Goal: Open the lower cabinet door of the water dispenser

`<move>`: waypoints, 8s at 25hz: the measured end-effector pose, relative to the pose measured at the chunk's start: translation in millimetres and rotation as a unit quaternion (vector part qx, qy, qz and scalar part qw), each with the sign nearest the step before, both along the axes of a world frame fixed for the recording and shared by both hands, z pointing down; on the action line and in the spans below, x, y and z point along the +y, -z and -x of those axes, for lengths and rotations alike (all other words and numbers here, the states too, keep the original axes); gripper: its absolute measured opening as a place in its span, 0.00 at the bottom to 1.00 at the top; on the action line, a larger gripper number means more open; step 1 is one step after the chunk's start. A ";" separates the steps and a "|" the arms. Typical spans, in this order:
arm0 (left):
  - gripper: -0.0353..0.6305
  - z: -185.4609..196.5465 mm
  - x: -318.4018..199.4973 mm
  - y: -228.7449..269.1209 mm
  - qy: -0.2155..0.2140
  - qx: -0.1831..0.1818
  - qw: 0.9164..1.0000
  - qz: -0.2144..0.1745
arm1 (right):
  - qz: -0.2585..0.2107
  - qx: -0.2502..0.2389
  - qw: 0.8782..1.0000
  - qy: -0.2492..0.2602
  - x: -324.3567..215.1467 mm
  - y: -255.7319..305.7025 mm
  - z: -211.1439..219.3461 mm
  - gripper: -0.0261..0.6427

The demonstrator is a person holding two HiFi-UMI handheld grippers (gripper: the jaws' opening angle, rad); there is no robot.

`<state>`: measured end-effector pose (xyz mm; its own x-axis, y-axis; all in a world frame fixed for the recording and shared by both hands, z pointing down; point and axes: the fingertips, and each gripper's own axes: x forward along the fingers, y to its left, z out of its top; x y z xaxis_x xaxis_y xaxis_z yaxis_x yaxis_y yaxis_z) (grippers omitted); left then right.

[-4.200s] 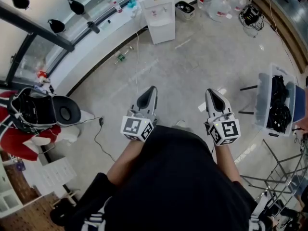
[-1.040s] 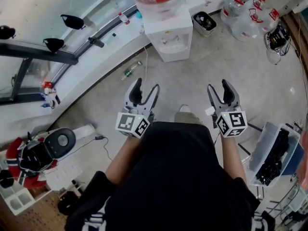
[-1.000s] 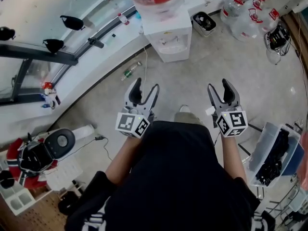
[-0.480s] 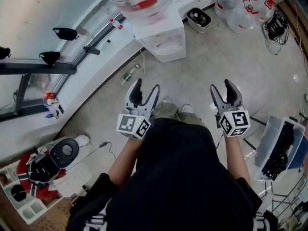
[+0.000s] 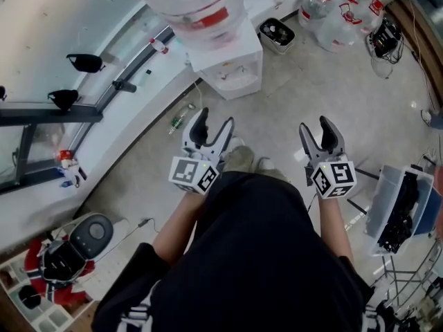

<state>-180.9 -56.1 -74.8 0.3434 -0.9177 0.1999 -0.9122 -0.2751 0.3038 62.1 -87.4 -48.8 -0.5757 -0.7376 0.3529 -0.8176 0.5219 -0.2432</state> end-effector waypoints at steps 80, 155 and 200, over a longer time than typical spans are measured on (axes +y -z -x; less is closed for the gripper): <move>0.47 -56.4 -136.6 -547.3 -0.117 0.023 0.993 0.015 | -0.006 -0.015 0.986 0.163 -211.4 -694.2 161.8 0.39; 0.47 -35.2 -107.3 -632.9 -0.097 -0.077 0.989 0.081 | -0.097 -0.060 0.959 0.260 -254.2 -741.1 186.1 0.43; 0.47 -85.2 -138.7 -632.6 -0.128 -0.064 0.987 0.071 | -0.114 -0.010 0.897 0.427 -189.0 -744.2 143.7 0.29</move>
